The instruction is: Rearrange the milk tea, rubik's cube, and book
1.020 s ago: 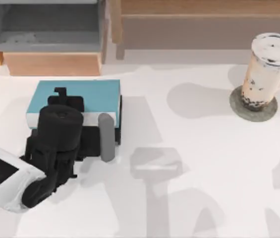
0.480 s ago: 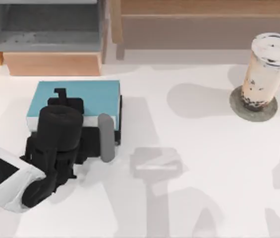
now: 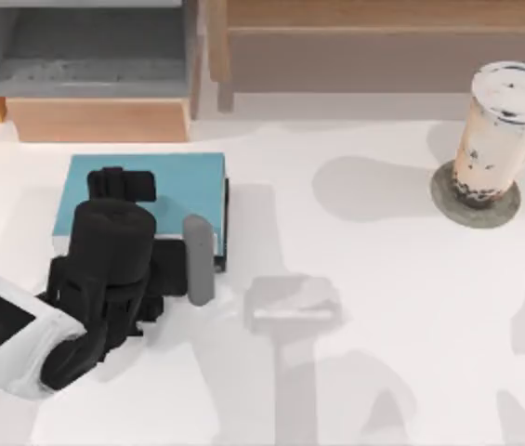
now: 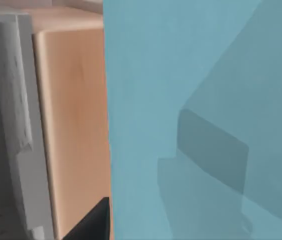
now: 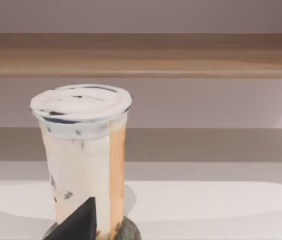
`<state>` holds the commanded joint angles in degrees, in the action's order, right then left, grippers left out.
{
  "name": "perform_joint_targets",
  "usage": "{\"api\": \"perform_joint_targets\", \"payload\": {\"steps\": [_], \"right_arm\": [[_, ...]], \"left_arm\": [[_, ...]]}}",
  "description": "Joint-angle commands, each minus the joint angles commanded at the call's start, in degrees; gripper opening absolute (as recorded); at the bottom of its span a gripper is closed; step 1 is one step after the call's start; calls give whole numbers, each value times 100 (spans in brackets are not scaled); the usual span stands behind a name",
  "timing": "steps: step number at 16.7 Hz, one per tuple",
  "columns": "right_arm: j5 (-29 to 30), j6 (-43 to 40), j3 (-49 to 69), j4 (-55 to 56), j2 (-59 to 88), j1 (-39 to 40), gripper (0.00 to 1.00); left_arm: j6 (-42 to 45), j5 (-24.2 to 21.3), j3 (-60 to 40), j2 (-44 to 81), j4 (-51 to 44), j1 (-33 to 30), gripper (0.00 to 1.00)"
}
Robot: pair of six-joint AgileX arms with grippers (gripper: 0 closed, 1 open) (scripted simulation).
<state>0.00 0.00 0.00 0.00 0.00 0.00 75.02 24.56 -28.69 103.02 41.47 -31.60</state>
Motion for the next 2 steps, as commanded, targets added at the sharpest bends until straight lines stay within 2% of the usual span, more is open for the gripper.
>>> {"api": "perform_joint_targets", "payload": {"steps": [2], "right_arm": [[0,0,0,0,0,0,100]], "left_arm": [[0,0,0,0,0,0,100]]}}
